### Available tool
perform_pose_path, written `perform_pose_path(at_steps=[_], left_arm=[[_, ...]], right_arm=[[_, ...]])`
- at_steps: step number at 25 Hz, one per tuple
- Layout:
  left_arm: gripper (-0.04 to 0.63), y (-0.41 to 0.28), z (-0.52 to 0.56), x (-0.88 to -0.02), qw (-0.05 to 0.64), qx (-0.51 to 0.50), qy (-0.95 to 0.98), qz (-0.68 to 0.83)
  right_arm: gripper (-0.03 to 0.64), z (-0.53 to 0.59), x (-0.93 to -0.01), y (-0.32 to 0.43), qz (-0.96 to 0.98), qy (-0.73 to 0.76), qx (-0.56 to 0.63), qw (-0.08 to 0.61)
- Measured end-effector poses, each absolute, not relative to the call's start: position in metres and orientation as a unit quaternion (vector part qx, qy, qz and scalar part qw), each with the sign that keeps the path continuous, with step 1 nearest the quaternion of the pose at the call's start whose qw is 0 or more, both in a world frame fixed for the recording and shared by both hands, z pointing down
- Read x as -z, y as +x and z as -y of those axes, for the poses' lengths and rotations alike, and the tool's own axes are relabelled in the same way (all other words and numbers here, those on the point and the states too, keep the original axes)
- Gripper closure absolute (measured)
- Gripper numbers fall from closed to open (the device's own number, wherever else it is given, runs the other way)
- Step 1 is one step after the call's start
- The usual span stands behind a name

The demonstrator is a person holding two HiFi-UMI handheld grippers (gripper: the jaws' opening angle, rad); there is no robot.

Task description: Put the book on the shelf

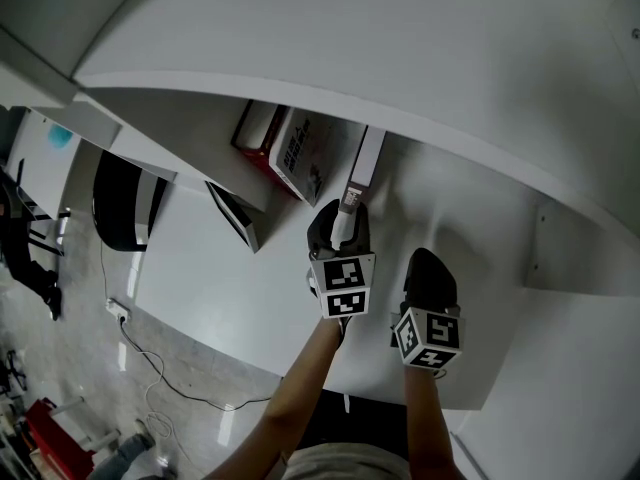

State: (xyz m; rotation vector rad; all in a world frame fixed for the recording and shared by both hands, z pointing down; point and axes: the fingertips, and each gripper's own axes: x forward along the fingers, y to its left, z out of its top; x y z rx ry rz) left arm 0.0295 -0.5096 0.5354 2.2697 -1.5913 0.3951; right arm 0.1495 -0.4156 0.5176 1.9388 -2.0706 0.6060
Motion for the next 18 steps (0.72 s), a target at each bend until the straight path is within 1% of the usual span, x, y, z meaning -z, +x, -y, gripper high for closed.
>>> perform_pose_path(at_steps=[7,9,10,12,14,18], left_arm=[[0.436,0.020,0.480,-0.517,0.192,-0.109,0.800,0.558],[0.445,0.022,0.470,-0.512,0.200,-0.100,0.805,0.549],[0.469,0.022,0.464,-0.509,0.203,-0.095,0.807,0.546],[0.547,0.023,0.454,-0.503,0.201,-0.091,0.809,0.544],[0.565,0.025,0.445,-0.496,0.193,-0.091,0.814,0.541],[0.578,0.030,0.428,-0.484,0.184,-0.093,0.822,0.532]], right_arm=[[0.600,0.412,-0.509,0.147,0.712,0.663,-0.200,0.113],[0.600,0.411,-0.506,0.146,0.713,0.663,-0.198,0.111],[0.600,0.410,-0.505,0.145,0.714,0.662,-0.198,0.111],[0.600,0.408,-0.501,0.143,0.717,0.660,-0.196,0.111],[0.600,0.406,-0.497,0.141,0.719,0.659,-0.193,0.108],[0.600,0.401,-0.489,0.137,0.725,0.654,-0.189,0.104]])
